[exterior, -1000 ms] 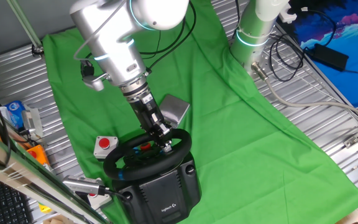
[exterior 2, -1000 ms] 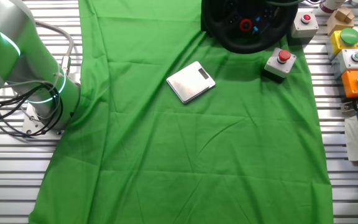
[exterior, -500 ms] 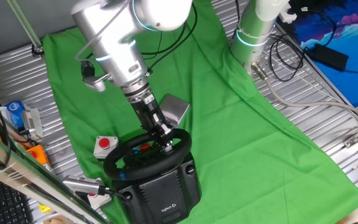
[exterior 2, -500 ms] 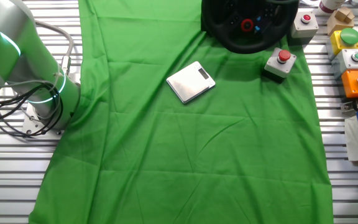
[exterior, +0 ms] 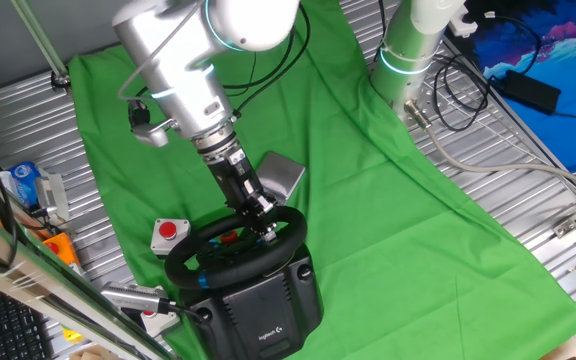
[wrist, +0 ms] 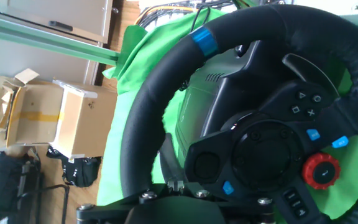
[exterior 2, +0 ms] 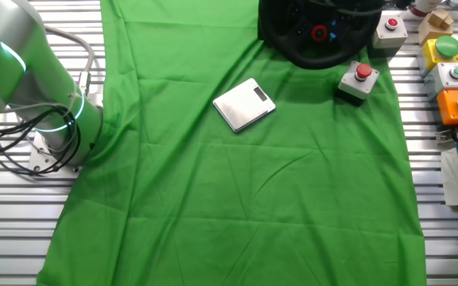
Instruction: Rotate the steering wheel 90 degrees counterclockwise
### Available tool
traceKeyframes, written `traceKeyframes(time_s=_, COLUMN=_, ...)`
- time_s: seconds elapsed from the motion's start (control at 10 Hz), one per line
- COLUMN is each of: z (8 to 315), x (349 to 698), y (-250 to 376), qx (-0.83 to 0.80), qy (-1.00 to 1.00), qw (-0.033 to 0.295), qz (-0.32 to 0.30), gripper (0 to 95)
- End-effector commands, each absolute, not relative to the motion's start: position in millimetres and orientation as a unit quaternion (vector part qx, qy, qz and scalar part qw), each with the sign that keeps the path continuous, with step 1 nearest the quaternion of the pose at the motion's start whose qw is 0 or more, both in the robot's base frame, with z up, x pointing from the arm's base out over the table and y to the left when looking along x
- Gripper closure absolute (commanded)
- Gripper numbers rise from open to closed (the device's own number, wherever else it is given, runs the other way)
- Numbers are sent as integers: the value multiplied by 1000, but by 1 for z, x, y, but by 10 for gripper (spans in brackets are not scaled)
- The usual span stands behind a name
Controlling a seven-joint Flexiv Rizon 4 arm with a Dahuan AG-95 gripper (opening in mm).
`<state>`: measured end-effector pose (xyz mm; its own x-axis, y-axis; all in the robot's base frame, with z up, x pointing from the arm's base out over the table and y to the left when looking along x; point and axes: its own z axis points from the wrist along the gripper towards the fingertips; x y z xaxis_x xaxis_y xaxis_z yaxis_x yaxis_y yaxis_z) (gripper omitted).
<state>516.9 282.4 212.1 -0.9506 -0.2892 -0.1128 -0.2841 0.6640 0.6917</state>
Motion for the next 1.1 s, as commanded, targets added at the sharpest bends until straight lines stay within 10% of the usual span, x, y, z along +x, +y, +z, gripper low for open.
traceKeyframes(time_s=0.1, z=205, x=520, y=281, qx=163, qy=-906, qw=2, qz=-391, gripper=950)
traceKeyframes(time_s=1.1, z=219, x=519, y=290, qx=139, qy=-917, qw=19, qz=-374, gripper=950)
